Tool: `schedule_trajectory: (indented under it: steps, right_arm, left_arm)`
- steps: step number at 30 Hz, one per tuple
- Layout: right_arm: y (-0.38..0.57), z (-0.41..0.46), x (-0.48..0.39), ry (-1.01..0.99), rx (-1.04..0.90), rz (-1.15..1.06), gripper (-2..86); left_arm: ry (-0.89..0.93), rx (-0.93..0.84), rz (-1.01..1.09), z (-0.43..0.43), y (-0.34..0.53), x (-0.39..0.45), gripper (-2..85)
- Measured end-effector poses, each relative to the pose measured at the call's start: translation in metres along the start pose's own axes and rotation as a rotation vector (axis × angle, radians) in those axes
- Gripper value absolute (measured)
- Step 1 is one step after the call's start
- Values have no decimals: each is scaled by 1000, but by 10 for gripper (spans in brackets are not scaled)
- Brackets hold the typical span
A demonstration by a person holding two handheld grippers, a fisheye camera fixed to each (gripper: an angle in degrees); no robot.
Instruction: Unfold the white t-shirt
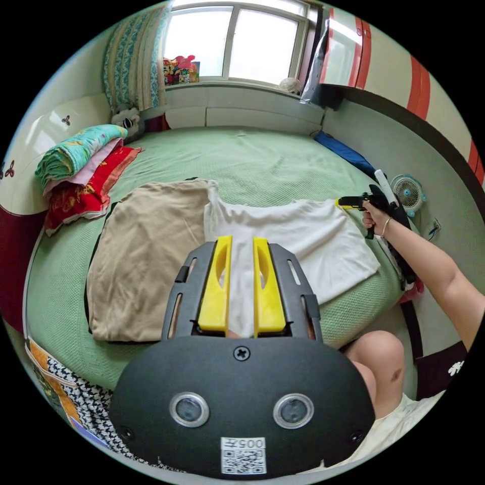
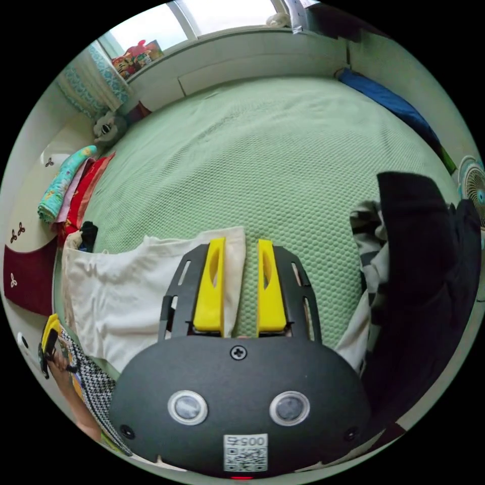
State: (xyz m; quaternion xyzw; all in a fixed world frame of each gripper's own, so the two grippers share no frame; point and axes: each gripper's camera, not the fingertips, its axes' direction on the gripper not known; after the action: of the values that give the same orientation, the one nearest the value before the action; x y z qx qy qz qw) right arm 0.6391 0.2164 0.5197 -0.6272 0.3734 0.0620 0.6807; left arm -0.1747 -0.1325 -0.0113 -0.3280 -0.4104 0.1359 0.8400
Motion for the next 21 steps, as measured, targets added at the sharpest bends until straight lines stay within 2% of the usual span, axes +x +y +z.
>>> schedule_trajectory:
  steps: [3,6,9,13,21]
  right_arm:
    - [11,-19,-6,-42,89,-18,-3]
    - [34,-50,-11,-178,173,-59,-7]
    - [66,-78,-19,-232,210,-141,-9]
    - [88,-85,-14,-181,171,-172,-9]
    - [91,-68,19,-191,111,-60,8]
  left_arm:
    - [-16,0,-1,2,-7,-1,77]
    - [-52,4,8,6,-16,0,80]
    - [-67,17,16,12,-28,1,92]
    - [-122,6,61,29,-58,7,133]
    - [-239,-98,48,76,-97,10,133]
